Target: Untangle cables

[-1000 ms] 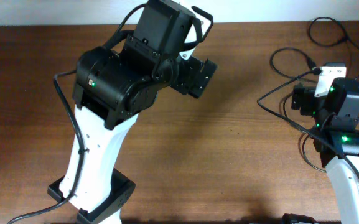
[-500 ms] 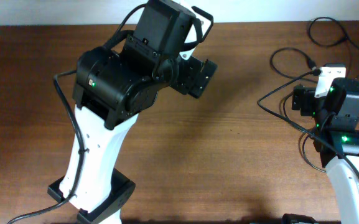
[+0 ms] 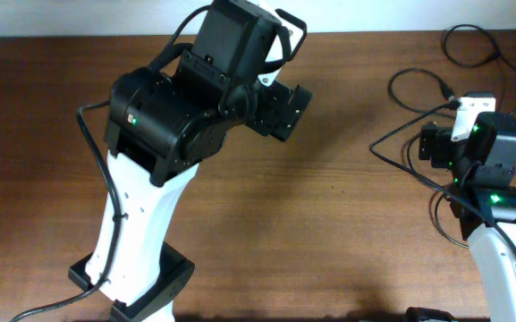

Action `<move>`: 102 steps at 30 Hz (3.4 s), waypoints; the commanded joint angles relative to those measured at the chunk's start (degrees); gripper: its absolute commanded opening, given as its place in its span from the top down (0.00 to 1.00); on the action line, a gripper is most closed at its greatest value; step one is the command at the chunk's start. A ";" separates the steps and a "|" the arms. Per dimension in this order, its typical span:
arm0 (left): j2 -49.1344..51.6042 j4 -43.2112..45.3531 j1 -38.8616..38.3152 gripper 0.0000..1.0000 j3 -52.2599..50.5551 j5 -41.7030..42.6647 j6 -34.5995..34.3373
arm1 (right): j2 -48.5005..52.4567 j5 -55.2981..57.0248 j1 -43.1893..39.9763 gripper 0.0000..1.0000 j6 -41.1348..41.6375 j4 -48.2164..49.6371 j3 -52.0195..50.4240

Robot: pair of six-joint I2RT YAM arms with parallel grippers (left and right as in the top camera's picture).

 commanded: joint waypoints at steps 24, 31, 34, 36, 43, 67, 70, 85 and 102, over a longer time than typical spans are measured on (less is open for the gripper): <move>-0.46 -0.02 -0.04 0.01 -0.22 0.22 0.68 | -48.39 -7.34 1.22 0.01 13.18 16.09 -31.93; -0.46 -0.02 -0.04 0.01 -0.22 0.20 0.68 | -62.69 -11.04 1.01 0.01 18.58 17.68 -46.40; -0.46 -0.02 -0.04 0.01 -0.22 0.22 0.70 | -64.06 -11.45 1.01 0.02 18.53 17.57 -48.41; -0.46 -0.02 -0.04 0.01 -0.22 0.22 0.70 | -65.11 -11.63 1.01 0.02 18.53 16.55 -49.90; -0.46 -0.02 -0.04 0.01 -0.22 0.22 0.70 | -66.73 -11.63 1.01 0.01 18.34 15.02 -51.58; -0.46 0.09 -0.04 0.01 -0.22 0.28 0.70 | -66.62 -11.61 1.01 0.02 18.32 15.04 -51.58; -0.90 0.61 -0.04 0.01 -0.22 -3.93 0.66 | -66.62 -11.61 1.01 0.01 18.34 15.04 -51.58; -30.82 18.27 4.68 0.01 -34.01 -12.37 -0.42 | -66.62 -11.61 1.01 0.02 18.34 15.04 -51.58; -77.02 69.26 26.80 0.01 -117.46 -1.05 -10.93 | -66.62 -11.61 1.01 0.02 18.34 15.04 -51.58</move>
